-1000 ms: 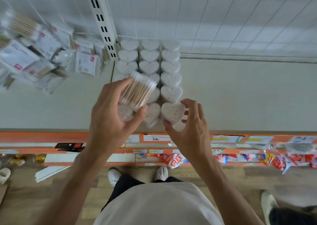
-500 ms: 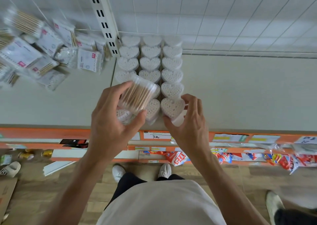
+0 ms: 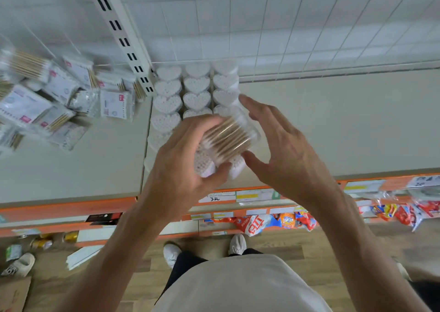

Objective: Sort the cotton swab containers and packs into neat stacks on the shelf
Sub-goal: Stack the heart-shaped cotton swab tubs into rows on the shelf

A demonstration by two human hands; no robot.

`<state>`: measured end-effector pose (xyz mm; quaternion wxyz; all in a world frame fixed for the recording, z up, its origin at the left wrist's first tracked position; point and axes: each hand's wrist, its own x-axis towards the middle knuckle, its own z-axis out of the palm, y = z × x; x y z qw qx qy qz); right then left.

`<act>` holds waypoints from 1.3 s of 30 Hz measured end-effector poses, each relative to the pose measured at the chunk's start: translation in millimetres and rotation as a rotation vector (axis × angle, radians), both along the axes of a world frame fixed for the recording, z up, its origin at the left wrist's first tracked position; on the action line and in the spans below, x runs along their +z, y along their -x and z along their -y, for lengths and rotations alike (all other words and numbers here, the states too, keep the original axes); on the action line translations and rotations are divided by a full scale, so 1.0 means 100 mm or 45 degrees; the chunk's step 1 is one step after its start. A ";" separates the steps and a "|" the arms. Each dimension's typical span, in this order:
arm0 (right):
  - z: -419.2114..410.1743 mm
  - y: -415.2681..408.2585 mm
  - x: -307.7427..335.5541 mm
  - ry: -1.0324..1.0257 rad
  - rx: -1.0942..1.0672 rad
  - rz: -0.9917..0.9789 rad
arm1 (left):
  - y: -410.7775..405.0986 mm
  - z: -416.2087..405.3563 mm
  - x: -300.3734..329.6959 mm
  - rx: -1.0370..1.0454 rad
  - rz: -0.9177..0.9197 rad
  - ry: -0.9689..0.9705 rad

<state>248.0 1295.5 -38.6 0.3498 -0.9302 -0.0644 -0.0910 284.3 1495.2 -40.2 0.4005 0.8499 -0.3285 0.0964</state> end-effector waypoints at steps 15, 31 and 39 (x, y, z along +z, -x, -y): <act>0.36 -0.10 0.16 -0.240 -0.245 0.104 | -0.33 0.44 0.05 -0.021 -0.202 -0.027; 0.91 -1.54 -0.41 0.162 -0.319 -0.076 | -1.56 0.69 0.13 0.078 0.177 -0.672; 0.79 -1.88 -0.58 0.361 -0.313 -0.105 | -1.67 0.60 -0.08 0.118 0.079 -0.670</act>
